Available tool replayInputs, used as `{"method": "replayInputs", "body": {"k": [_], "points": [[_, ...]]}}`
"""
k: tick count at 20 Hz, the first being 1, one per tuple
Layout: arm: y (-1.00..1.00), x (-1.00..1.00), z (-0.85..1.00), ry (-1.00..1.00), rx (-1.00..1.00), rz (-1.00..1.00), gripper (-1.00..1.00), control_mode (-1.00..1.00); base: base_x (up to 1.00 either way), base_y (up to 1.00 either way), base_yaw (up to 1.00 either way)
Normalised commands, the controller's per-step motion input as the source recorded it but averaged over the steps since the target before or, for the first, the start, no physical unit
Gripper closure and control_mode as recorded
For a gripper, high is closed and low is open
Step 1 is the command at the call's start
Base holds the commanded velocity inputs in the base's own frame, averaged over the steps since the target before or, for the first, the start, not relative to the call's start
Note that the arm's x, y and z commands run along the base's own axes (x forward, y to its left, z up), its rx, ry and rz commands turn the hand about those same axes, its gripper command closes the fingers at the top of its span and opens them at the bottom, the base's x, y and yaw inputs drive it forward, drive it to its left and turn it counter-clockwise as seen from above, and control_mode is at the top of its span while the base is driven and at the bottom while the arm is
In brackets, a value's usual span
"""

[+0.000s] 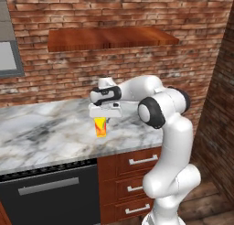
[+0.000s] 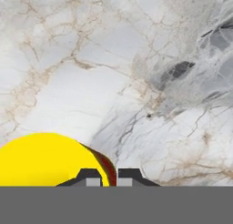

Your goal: Place the pitcher and cup on the dining counter for serving.

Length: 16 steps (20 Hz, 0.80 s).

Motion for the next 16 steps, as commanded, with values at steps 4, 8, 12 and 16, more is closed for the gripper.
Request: {"method": "replayInputs", "body": {"k": [4,8,12,16], "points": [[0.00,-0.33,0.09,-0.17,0.00,0.00,1.00,-1.00,0.00,0.00,0.00],[0.00,-0.52,0.37,-0.29,0.00,0.00,1.00,-1.00,0.00,0.00,0.00],[-0.01,-0.73,0.58,-0.39,0.00,0.00,1.00,-1.00,0.00,0.00,0.00],[-0.16,-0.86,0.73,-0.43,0.00,0.00,1.00,-1.00,0.00,0.00,0.00]]}}
